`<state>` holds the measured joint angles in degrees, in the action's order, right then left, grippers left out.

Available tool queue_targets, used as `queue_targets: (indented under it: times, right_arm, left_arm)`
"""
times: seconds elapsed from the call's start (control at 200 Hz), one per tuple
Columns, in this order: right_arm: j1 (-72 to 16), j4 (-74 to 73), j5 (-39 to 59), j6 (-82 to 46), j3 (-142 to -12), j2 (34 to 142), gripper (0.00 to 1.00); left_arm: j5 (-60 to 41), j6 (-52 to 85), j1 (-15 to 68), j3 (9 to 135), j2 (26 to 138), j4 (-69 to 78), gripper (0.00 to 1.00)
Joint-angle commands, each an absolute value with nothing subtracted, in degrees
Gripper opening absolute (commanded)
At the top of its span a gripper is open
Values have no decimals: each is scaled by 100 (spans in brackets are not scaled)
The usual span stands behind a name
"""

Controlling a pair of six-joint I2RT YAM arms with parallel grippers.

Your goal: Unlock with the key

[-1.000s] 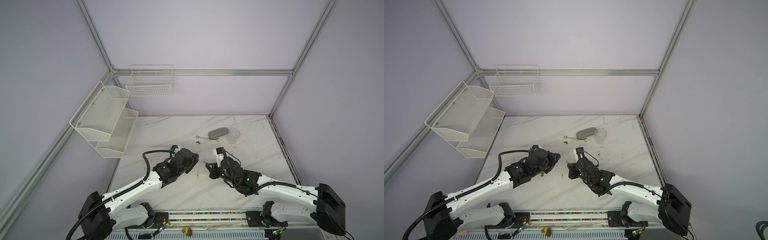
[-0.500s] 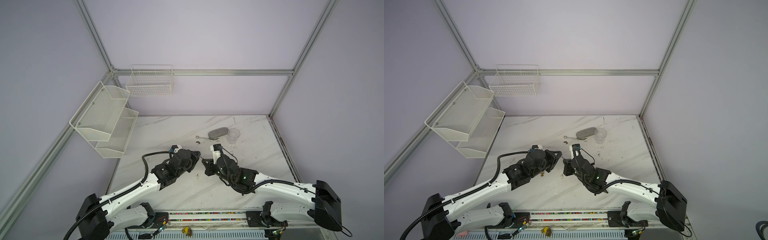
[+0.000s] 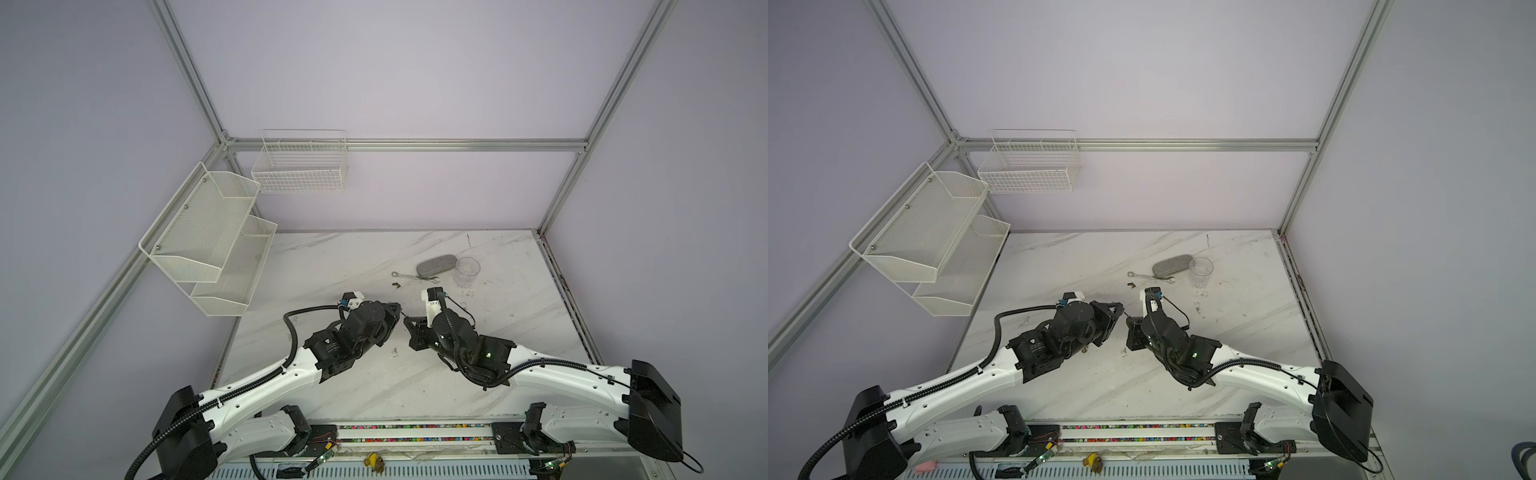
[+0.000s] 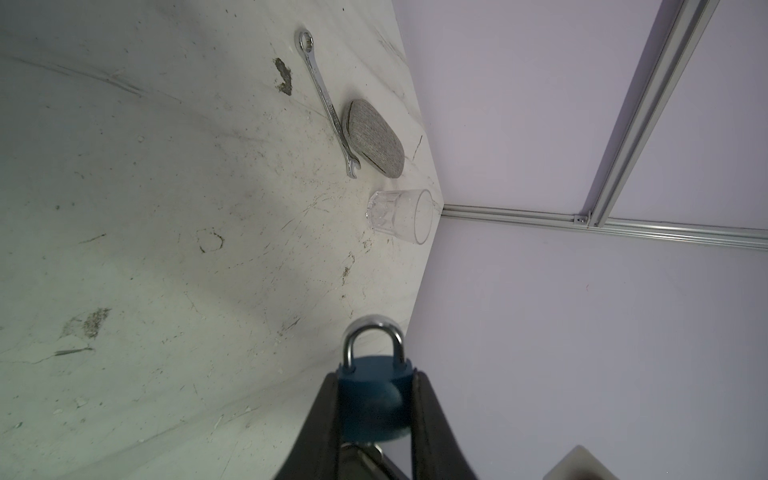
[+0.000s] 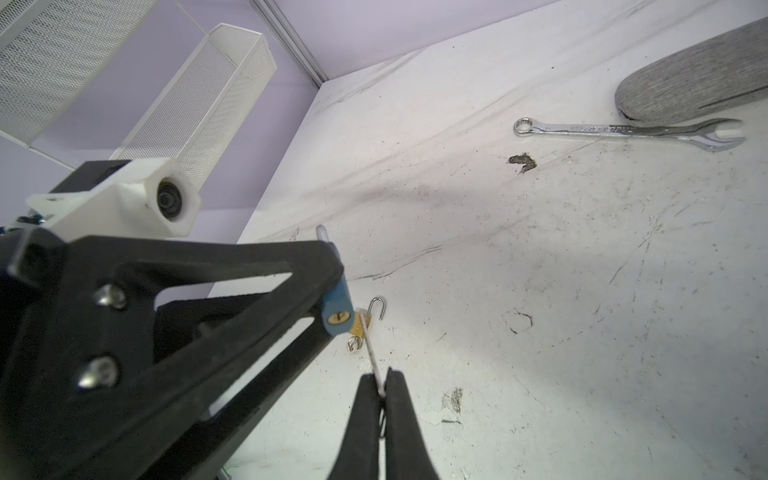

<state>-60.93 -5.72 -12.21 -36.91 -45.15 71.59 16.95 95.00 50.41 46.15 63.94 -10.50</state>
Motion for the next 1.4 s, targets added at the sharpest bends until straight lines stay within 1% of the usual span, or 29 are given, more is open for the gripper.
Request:
queue_targets:
  times: [0.0,0.54,0.735,0.955,1.07,1.255,1.395]
  right_arm:
    - [-6121,-740,-1137,-3766,-4691,7157,0]
    - [-6115,-951,-1039,-3778,-4742,7365,0]
    - [-6107,-853,-1176,-3744,-4821,7221,0]
    - [-6117,-832,-1112,-3733,-4817,7188,0]
    - [-6115,-969,-930,-3814,-4771,7329,0]
    - [-6087,-993,-1037,-3848,-4689,7313,0]
    - [-5991,-1010,-919,-3884,-4677,7330,0]
  left_arm:
    - [2031,9493,5089,4579,6302,-1051,0]
    - [1981,9540,5112,4649,6334,-964,0]
    - [1988,9517,5123,4650,6398,-904,0]
    - [2074,9482,5117,4731,6433,-1033,0]
    - [1989,9536,5140,4766,6460,-976,0]
    - [1937,9579,5168,4729,6399,-873,0]
    - [1858,9596,5188,4705,6368,-783,0]
